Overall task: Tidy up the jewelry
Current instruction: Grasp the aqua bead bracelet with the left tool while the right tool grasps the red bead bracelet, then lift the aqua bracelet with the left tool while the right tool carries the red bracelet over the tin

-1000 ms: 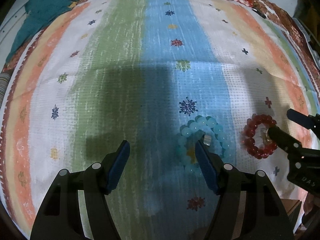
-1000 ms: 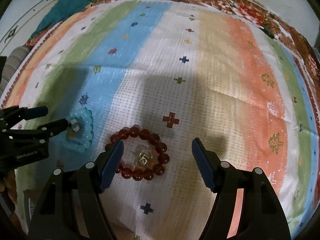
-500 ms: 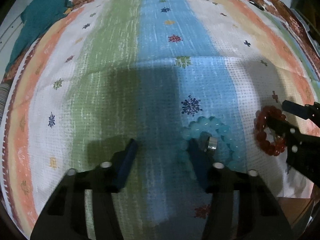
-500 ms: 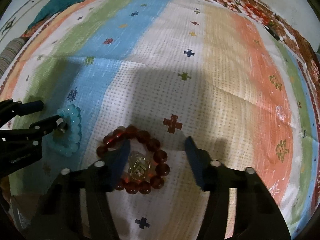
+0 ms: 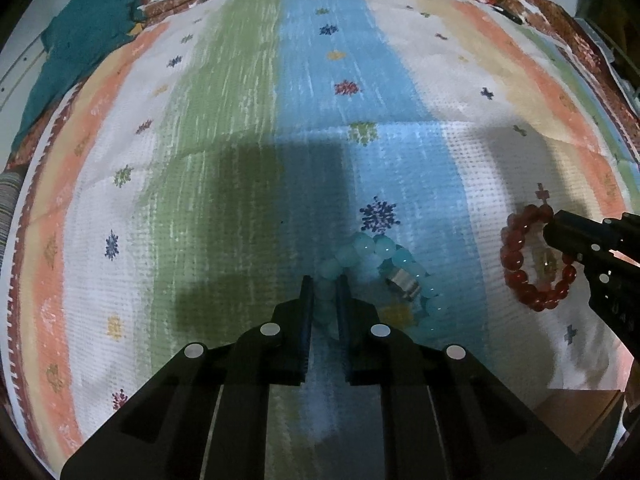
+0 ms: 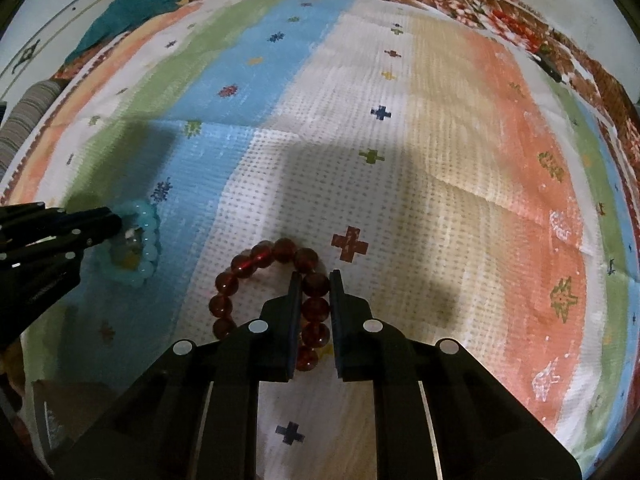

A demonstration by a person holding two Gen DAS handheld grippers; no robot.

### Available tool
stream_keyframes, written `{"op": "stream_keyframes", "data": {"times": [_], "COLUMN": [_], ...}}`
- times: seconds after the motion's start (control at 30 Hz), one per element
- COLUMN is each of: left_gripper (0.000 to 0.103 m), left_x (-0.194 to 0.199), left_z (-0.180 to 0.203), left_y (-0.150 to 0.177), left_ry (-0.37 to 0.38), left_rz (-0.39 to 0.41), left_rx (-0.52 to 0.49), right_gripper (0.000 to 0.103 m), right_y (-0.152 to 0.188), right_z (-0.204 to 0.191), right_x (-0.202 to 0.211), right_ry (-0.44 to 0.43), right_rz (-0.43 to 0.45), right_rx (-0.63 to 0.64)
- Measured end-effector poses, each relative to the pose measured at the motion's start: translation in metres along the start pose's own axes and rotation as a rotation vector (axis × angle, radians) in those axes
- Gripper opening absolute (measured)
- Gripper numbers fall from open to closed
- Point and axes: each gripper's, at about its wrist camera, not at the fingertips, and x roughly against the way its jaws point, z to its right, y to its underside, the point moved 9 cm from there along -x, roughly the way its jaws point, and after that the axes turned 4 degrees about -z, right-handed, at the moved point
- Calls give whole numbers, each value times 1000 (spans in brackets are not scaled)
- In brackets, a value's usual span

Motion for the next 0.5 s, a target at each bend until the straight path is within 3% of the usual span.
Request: {"op": "stream_keyframes", "data": {"times": [0.5], "left_gripper": [11], "left_x": [52], "left_z": [31], "left_y": [-10], "left_ry": [54], "left_rz": [117], "left_rx": [-66], "right_gripper": [14], "right_y": [1], "right_z": [-8], "right_x": [46], "right_ry": [-76], "right_rz": [84], "right_rx": [-46]}}
